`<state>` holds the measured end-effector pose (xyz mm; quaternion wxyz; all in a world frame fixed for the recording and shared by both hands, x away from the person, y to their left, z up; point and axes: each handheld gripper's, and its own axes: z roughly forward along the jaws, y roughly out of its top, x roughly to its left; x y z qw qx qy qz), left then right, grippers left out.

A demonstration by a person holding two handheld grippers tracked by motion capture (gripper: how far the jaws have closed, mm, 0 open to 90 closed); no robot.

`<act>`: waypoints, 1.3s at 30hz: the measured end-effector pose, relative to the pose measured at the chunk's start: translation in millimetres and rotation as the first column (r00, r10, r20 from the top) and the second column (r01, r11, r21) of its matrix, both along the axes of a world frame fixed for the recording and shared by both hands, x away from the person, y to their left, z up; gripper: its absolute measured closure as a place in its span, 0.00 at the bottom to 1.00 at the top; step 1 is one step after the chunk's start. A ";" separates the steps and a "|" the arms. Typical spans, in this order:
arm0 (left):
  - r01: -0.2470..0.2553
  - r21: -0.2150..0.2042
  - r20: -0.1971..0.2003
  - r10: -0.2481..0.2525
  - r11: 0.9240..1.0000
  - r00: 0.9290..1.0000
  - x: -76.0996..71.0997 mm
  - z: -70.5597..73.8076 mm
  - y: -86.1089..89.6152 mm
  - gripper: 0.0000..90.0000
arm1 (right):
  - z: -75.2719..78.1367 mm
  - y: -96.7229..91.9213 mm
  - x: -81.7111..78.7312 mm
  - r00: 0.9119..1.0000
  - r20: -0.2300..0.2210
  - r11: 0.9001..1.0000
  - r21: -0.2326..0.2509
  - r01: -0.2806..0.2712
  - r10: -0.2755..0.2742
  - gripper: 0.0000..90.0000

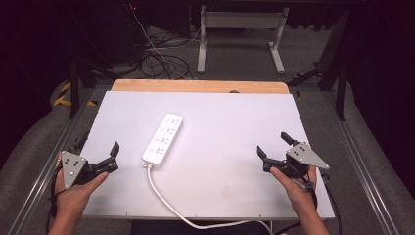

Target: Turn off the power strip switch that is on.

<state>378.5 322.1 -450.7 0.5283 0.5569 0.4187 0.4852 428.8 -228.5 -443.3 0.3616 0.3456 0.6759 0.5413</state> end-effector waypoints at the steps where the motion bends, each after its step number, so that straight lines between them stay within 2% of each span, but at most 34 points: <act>1: 0.001 -0.003 0.000 -0.001 1.000 1.000 0.1 -0.1 -0.1 0.04 | -0.1 0.0 0.1 1.000 0.001 1.000 0.003 0.000 0.000 0.07; 39: 0.010 0.009 -0.019 -0.009 1.000 1.000 -1.0 -2.4 0.3 0.05 | -1.2 2.8 1.2 1.000 -0.009 1.000 -0.003 -0.010 0.010 0.08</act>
